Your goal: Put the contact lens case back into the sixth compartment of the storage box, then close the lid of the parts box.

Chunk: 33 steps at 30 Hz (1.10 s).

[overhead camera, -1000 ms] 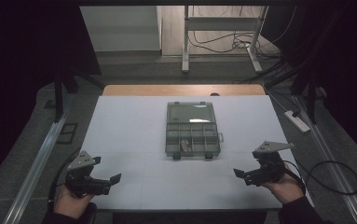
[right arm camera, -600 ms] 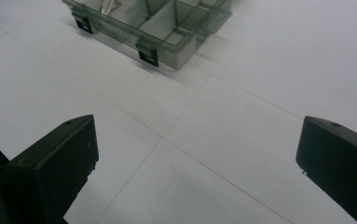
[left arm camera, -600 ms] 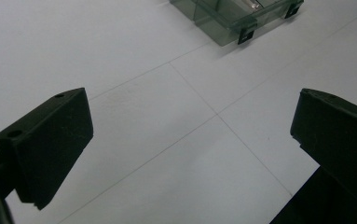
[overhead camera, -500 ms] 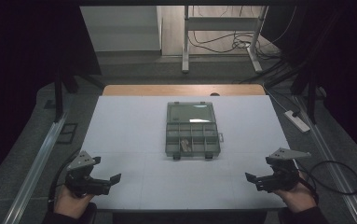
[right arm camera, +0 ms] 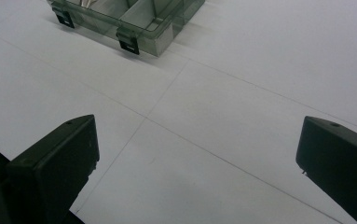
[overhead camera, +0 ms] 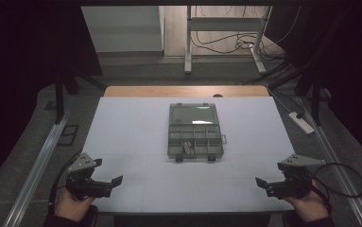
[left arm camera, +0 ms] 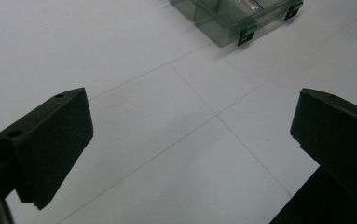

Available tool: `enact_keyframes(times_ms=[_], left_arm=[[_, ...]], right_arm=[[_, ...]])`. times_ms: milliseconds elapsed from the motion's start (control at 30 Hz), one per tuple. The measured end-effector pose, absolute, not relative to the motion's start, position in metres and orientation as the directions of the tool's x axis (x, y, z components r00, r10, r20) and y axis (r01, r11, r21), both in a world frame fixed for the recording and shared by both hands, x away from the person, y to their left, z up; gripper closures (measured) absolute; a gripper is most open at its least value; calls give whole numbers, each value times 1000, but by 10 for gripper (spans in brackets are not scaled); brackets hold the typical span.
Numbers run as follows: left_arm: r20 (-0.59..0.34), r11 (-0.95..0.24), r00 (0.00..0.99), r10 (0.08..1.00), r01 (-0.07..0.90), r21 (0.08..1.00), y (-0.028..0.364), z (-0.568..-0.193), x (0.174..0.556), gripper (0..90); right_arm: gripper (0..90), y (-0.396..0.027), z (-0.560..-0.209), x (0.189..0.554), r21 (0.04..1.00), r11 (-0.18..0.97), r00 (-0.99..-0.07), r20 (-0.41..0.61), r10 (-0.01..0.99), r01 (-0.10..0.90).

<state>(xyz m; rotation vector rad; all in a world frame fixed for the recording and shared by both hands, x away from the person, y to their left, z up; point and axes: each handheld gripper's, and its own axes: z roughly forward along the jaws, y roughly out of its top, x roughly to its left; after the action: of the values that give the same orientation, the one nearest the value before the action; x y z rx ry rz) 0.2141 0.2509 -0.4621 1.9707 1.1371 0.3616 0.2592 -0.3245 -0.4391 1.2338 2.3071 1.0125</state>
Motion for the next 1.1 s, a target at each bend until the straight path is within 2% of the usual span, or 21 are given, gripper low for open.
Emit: enact_keyframes(times_ms=[500,1100], left_arm=[[-152,-247,536,830,599,761,252,-462,216,0],[-169,-251,566,807,588,769,241,-460,238,0]], right_arm=[[0,-323,-438,261,719,372,-564,33,825,588],[0,-304,-433,278,730,419,-628,18,778,540]])
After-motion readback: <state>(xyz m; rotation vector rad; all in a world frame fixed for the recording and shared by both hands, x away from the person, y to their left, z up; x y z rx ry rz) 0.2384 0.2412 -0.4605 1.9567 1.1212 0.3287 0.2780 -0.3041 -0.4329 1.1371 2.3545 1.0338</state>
